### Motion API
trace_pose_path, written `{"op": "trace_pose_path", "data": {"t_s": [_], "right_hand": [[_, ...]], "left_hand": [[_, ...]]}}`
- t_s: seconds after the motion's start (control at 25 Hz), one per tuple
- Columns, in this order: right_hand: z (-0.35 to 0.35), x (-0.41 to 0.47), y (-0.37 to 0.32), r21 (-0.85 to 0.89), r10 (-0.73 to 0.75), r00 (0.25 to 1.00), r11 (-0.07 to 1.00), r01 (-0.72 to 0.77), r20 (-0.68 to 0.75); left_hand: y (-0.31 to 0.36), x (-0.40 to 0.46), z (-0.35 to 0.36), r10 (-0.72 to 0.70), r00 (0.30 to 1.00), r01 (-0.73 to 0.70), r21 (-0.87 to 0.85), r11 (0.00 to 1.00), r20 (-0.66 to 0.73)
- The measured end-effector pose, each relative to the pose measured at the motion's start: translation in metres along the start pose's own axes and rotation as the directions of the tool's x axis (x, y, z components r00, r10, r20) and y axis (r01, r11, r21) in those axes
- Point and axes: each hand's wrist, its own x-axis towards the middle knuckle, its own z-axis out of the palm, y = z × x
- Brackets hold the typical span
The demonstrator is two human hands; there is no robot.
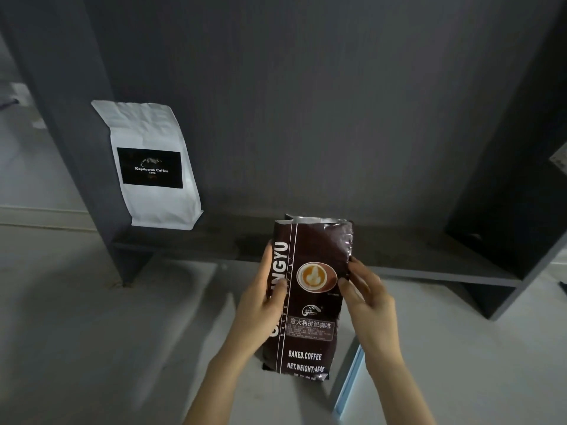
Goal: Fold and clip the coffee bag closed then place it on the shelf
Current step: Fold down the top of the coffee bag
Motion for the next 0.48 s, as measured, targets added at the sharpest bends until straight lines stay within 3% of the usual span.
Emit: {"op": "trace_pose_path", "data": {"t_s": [0.32,0.48], "right_hand": [[-0.011,-0.017,-0.004,-0.031,-0.050,0.998,0.998,0.049,-0.032],[-0.013,-0.022,-0.007,-0.045,-0.063,0.997,0.997,0.061,-0.053]], "left_hand": [[0.010,-0.024,-0.013,0.008,1.000,-0.009,-0.012,1.000,-0.028],[0.005,-0.025,-0.014,0.033,0.988,-0.030,0.025,0.999,-0.148]]}}
